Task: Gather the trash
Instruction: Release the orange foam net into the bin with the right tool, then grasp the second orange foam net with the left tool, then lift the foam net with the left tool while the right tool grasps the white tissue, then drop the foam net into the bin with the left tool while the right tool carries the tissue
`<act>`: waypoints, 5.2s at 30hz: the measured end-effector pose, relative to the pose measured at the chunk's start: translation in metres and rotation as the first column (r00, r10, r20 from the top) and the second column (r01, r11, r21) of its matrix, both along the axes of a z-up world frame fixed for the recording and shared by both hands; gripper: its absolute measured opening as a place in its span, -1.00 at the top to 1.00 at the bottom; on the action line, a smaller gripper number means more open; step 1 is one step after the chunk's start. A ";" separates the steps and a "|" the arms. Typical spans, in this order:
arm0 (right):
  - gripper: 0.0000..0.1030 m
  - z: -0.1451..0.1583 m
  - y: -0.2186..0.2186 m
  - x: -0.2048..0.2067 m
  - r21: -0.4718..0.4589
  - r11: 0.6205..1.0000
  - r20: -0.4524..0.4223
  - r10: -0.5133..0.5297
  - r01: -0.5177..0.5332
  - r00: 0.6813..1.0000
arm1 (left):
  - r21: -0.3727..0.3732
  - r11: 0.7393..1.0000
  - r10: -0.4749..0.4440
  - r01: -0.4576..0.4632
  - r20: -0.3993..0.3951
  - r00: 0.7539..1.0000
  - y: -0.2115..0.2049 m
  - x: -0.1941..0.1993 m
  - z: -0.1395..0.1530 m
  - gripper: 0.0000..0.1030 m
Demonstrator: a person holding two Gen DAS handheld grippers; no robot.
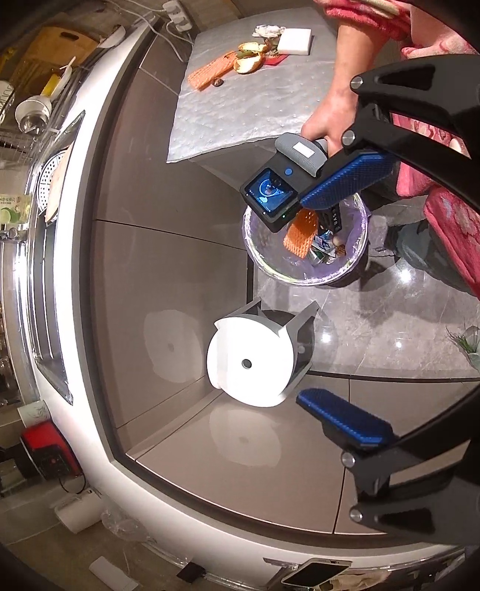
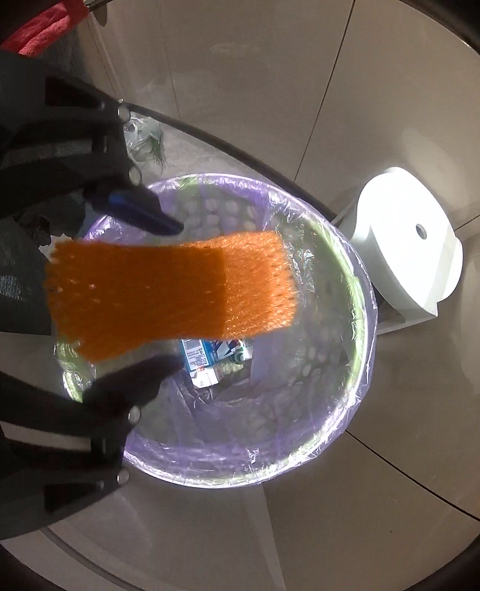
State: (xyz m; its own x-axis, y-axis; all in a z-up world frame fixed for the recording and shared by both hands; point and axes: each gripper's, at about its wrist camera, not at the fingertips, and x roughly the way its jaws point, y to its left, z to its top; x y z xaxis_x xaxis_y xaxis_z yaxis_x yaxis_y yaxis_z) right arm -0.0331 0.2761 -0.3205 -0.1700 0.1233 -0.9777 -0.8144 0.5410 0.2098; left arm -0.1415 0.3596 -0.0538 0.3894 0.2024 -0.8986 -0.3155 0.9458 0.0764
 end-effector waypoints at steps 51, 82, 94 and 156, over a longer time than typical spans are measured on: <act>-0.95 0.210 -0.579 0.016 0.448 0.398 0.329 -0.906 0.801 0.266 | -0.247 0.946 -0.272 0.209 -0.257 0.927 -0.385 0.337 -0.116 -0.81; -0.95 0.166 -0.629 0.061 0.450 0.412 0.211 -0.911 0.792 0.354 | -0.284 0.958 -0.170 0.051 -0.413 0.895 -0.423 0.369 -0.163 0.53; -0.95 0.145 -0.573 0.097 0.401 0.614 0.267 -0.788 0.680 0.554 | -0.345 0.921 -0.276 0.183 -0.243 0.930 -0.409 0.348 -0.103 0.62; 0.23 0.267 -0.181 0.044 0.534 0.833 0.256 -0.326 0.148 0.910 | -0.182 0.972 -0.159 0.149 -0.041 0.986 -0.099 0.120 -0.050 0.62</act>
